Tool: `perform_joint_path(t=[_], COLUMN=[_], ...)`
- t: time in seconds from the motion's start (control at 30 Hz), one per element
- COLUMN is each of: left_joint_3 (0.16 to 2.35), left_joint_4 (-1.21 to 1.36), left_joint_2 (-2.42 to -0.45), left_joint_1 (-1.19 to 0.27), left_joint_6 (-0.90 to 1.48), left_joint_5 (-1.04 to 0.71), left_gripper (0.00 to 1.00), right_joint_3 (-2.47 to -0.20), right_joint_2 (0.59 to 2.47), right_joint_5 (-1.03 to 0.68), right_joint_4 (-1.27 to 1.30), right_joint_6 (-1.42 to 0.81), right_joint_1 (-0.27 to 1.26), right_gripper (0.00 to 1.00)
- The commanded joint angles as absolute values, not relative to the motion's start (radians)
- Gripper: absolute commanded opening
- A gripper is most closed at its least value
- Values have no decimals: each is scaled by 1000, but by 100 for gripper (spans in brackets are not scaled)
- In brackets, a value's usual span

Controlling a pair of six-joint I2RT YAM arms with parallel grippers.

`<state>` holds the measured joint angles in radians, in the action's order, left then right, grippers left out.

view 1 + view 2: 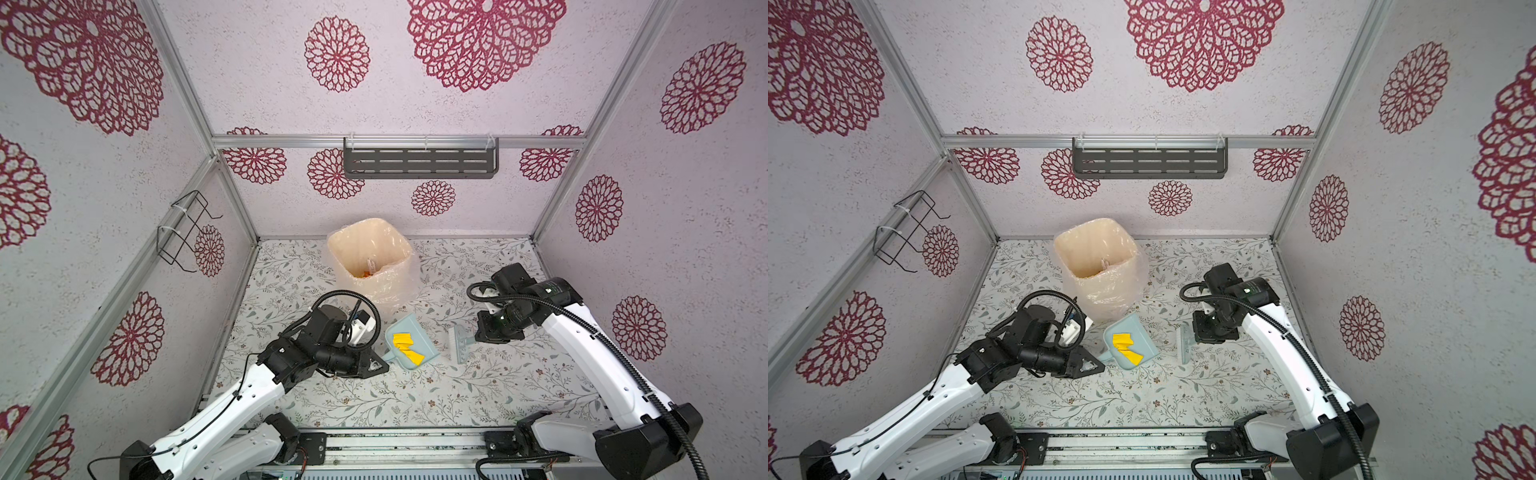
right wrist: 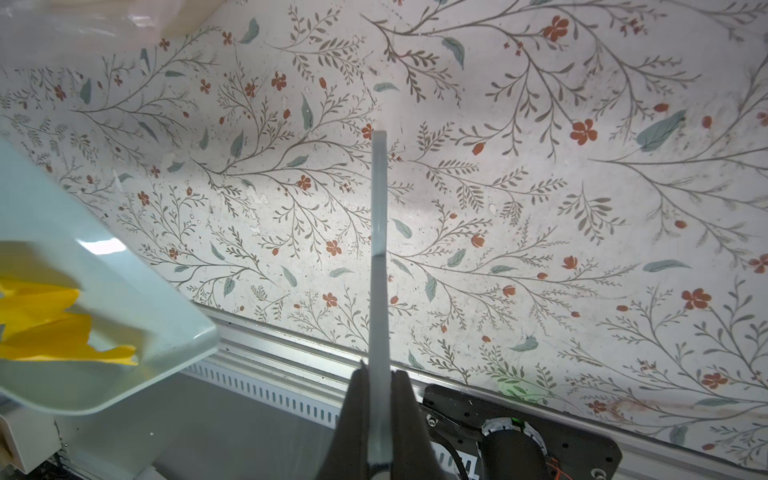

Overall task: Sweep away the paper scraps from the table
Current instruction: 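Lift the dustpan toward the cream bin with left gripper while right brush withdraws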

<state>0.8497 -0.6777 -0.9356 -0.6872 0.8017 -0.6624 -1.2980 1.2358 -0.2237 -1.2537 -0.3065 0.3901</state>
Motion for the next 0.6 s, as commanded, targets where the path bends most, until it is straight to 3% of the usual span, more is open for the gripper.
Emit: perform_joint_path(t=[0.0, 0.2, 0.57], left_joint_3=[915, 1051, 1311], left_joint_4=[-760, -799, -923], left_joint_2=[-910, -893, -993], left_joint_1=[-684, -656, -362], left_joint_6=[814, 836, 753], left_joint_5=[-626, -587, -727], left_gripper=[0, 0, 0], right_joint_3=[-1303, -1307, -1303], right_joint_2=[1206, 1202, 1162], right_joint_5=[-267, -313, -357], right_joint_4=[-1239, -1223, -1222], right_joint_6=[-285, -287, -298], right_joint_1=[371, 362, 360], right_gripper=[0, 0, 0])
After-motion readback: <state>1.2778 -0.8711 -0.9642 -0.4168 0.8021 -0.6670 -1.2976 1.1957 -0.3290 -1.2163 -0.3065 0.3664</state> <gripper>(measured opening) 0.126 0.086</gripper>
